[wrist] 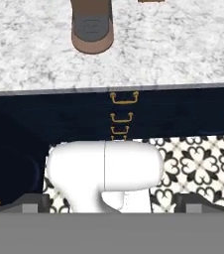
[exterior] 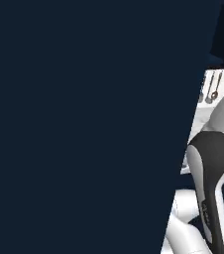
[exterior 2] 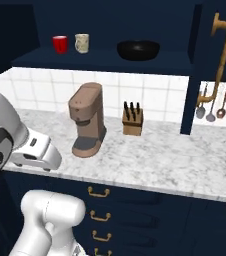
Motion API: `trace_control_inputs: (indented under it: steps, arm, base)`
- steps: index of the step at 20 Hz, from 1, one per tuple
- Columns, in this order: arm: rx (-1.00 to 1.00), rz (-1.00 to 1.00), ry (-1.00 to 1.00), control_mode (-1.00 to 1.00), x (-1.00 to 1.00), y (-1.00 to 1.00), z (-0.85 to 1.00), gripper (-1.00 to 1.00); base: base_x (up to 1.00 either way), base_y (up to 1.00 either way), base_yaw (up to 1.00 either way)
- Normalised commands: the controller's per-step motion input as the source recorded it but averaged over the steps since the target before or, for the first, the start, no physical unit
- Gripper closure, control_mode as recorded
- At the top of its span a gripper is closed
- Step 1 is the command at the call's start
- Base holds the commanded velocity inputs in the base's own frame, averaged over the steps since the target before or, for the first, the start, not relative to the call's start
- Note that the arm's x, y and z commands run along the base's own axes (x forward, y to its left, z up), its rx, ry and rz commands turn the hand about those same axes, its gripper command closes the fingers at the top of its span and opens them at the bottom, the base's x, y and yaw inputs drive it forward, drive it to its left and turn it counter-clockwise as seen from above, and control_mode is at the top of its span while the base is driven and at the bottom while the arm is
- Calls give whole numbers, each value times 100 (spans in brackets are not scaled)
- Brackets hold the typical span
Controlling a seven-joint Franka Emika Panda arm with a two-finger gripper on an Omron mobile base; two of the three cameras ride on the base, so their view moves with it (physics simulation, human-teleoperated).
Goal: Gather all objects into one cabinet and sort the glasses and bowls to opposite sides.
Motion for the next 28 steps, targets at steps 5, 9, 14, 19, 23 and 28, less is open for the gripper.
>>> trace_control_inputs:
  steps: [5, 9, 14, 19, 23, 28]
  arm:
    - [0, 0, 0, 100, 0, 0, 0, -100]
    - [0, 0, 0, 100, 0, 0, 0, -100]
    - [0, 0, 0, 100, 0, 0, 0, -100]
    - [0, 0, 0, 100, 0, 0, 0, -100]
    - [0, 0, 0, 100, 0, 0, 0, -100]
    - [0, 0, 0, 100, 0, 0, 0, -100]
  base:
    - [-78, -42, -7]
    - [-31, -32, -8]
    - [0, -38, 27]
    - [0, -48, 78]
    - [-12, -25, 90]
    - [-27, 2, 98]
